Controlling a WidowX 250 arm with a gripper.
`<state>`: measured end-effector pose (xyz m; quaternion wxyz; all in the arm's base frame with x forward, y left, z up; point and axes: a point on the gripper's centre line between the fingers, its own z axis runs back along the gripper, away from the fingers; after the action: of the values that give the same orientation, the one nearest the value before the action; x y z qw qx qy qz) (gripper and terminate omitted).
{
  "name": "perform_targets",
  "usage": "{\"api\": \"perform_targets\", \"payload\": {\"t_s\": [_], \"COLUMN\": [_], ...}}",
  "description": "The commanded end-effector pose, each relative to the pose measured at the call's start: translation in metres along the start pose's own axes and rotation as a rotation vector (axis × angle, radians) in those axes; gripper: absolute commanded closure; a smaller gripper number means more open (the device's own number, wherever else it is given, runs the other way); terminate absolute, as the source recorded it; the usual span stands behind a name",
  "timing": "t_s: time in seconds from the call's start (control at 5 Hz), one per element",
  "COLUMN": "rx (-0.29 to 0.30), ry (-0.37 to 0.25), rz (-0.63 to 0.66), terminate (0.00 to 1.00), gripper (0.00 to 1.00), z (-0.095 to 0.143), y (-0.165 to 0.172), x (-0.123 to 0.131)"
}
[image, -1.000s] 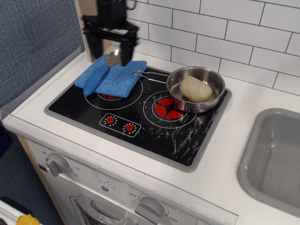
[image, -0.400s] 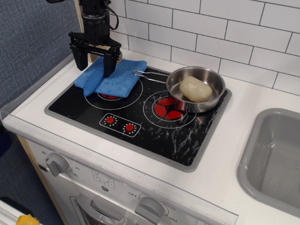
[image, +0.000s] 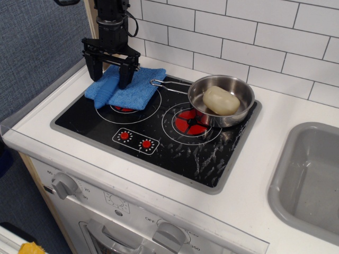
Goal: Move the blue spoon in front of the metal pot.
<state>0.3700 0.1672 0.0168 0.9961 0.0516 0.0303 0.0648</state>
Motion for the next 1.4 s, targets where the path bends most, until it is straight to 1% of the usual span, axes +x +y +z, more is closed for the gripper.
{"api": "perform_targets", "payload": {"t_s": [0.0,0.2,0.4,0.6,0.8,1.0,1.2], "rx": [0.025,0.030,0.042,0.033,-0.008,-0.023,-0.059], "ry": [-0.077,-0.081,-0.103,-0.204,-0.211,-0.155,-0.098], "rz": [-0.005,-0.006,0.029,0.081,0.041,-0.045,-0.114], "terminate": [0.00,0.00,0.00,0.00,0.00,0.00,0.00], "gripper": [1.00,1.00,1.00,1.00,1.00,1.00,1.00], "z": [0.032,0.036,0.053,0.090,0.106,0.092,0.070], "y": [0.001,-0.001,0.004,0.006,-0.012,-0.042,-0.077], "x": [0.002,0.001,-0.004,-0.021,-0.042,-0.063,-0.087]}}
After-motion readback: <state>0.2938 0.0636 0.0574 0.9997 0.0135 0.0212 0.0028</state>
